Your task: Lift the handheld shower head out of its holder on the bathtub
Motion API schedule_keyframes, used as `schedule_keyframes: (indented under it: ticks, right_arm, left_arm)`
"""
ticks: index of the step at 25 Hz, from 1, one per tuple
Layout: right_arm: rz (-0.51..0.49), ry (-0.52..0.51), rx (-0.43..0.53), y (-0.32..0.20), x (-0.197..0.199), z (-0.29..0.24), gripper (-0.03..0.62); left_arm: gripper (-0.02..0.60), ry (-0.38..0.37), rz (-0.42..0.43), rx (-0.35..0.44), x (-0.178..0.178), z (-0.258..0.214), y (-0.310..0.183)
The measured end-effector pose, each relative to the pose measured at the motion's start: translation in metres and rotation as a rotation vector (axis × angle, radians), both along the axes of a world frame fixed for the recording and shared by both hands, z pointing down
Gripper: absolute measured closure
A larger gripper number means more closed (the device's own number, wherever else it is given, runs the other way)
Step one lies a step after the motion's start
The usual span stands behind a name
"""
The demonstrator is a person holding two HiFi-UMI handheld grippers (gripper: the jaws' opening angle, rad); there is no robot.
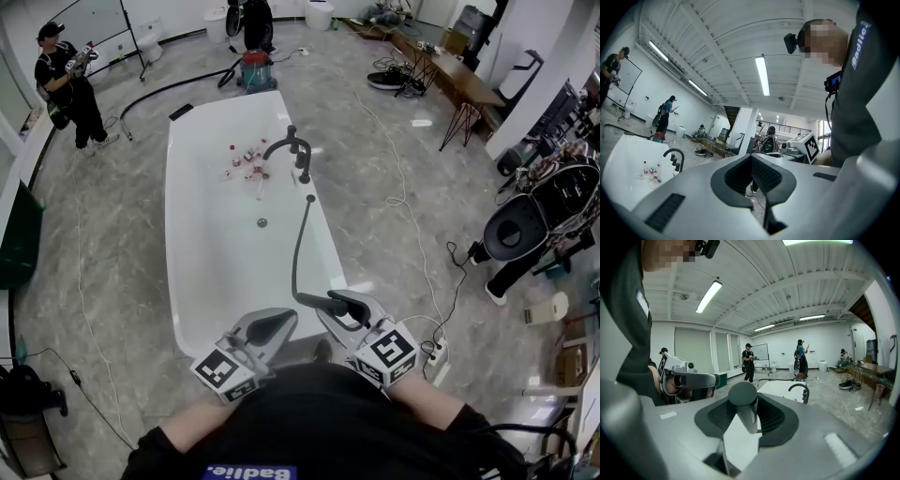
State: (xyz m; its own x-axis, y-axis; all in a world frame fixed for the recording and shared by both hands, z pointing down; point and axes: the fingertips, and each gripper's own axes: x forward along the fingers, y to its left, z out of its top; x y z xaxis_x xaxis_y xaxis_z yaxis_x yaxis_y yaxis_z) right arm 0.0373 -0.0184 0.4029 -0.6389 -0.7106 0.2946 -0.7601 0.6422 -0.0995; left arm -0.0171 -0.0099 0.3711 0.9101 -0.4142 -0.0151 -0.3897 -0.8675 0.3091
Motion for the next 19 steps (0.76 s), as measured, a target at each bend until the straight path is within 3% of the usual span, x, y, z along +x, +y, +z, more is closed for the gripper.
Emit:
schedule_keyframes:
  ticks: [19]
  right_arm:
    - [0.003,0.003,-0.007,-0.0038,-0.0047,0.0016,0.464]
  left_arm:
    - [0.581,0.002,0.025,-0.014,-0.0049,0.0058,0.0050]
